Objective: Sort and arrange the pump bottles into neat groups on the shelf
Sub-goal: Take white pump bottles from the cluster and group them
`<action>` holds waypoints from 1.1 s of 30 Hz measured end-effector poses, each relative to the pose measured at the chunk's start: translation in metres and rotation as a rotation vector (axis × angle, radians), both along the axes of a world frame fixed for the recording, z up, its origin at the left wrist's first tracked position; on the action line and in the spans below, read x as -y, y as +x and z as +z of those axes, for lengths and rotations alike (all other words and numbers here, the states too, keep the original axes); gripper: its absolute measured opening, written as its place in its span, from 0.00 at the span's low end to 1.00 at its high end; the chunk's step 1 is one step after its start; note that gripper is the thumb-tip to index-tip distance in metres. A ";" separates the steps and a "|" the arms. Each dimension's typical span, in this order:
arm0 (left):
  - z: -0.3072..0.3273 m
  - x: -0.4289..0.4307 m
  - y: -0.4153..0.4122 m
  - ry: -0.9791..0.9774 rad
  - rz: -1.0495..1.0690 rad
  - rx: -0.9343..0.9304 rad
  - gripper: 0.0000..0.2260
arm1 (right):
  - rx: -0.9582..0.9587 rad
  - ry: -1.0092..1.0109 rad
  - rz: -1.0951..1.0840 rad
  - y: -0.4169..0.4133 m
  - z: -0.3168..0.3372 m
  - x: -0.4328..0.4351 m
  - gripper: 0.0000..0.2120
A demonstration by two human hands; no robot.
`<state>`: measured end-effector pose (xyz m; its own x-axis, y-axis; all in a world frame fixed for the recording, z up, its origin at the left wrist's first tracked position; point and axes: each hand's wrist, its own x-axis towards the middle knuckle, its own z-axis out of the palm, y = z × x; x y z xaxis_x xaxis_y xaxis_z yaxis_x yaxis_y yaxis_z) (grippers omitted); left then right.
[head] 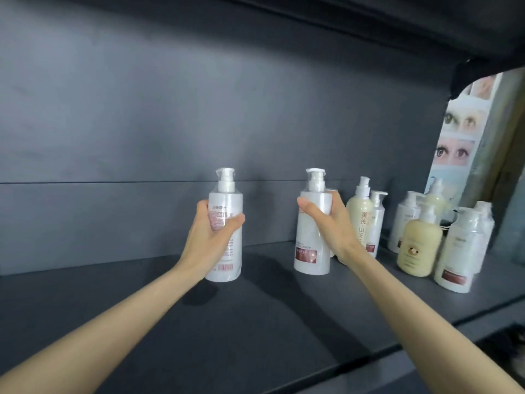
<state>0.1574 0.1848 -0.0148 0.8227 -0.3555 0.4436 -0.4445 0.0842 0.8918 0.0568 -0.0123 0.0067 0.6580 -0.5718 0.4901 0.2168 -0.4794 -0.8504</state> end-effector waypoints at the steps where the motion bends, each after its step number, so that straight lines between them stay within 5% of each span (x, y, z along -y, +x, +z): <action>1: 0.001 -0.002 -0.008 -0.007 -0.007 -0.001 0.17 | 0.004 0.002 0.005 -0.005 0.001 -0.002 0.17; 14: -0.007 -0.094 -0.124 -0.038 0.174 -0.018 0.11 | -0.007 -0.029 0.222 -0.071 -0.006 -0.093 0.19; 33: -0.004 -0.437 -0.174 -0.003 0.647 0.045 0.12 | -0.022 0.027 0.739 -0.022 0.000 -0.442 0.17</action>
